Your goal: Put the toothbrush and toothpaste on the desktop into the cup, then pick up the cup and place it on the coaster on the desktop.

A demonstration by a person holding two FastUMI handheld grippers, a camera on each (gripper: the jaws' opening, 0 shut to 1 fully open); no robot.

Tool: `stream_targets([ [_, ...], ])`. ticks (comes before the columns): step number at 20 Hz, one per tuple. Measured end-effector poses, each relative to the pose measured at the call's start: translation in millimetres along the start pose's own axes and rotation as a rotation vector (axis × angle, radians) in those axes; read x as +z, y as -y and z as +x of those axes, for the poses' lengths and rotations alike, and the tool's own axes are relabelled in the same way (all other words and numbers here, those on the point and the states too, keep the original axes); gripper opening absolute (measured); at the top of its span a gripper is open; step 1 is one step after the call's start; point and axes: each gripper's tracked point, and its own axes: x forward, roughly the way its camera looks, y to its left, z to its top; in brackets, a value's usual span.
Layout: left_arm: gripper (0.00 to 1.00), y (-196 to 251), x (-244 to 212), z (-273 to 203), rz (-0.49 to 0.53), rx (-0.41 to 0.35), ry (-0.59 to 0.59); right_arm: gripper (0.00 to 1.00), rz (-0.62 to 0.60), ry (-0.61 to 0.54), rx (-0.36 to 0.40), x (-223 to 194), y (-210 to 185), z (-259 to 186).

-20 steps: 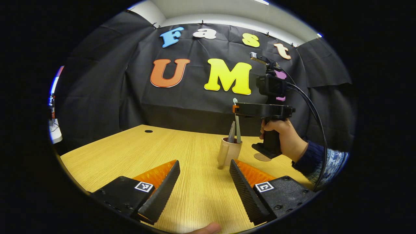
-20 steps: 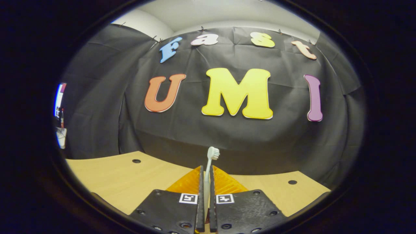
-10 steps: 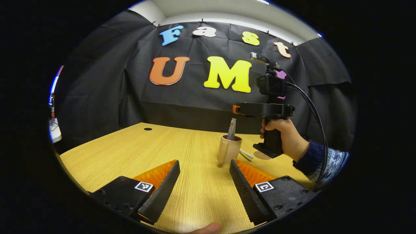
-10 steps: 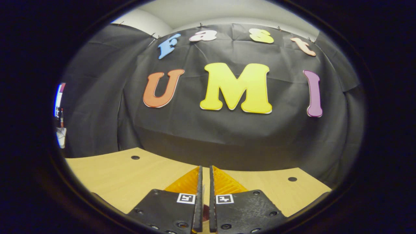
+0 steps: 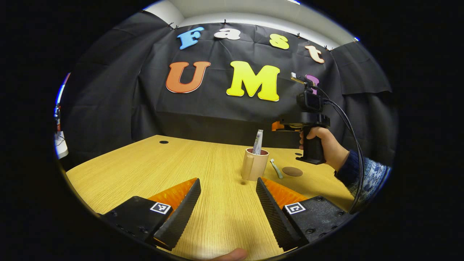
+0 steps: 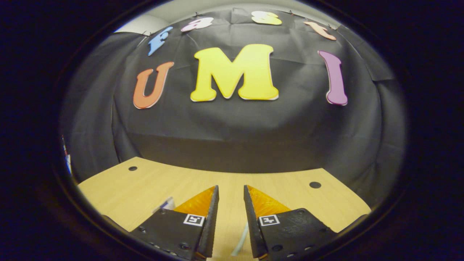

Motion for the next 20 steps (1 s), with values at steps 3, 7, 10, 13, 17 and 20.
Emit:
stream_targets([
  [3, 0.98, 3.1, -2.8, 1.3, 0.008, -0.004, -0.006, 0.41, 0.008, -0.196, -0.044, -51.7, 23.1, 21.5],
  [7, 0.98, 3.4, -3.3, 2.3, 0.02, -0.004, -0.012, 0.43, 0.047, -0.415, -0.06, -115.3, 35.1, 41.7],
  [10, 0.98, 4.7, -6.3, 4.1, 0.006, -0.013, -0.016, 0.44, 0.041, -0.52, -0.054, -137.2, 31.1, 49.2],
  [13, 0.98, 3.9, -12.0, 4.5, -0.001, -0.012, -0.029, 0.41, 0.057, -0.586, -0.051, -148.6, 29.5, 54.3],
  [17, 0.98, 3.2, -13.1, 3.2, -0.016, -0.016, -0.033, 0.44, 0.084, -0.631, -0.071, -154.1, 25.9, 55.3],
  [20, 0.98, 3.9, -15.8, 5.4, -0.026, -0.018, -0.039, 0.04, 0.164, -0.664, -0.078, -156.6, 28.0, 56.1],
])
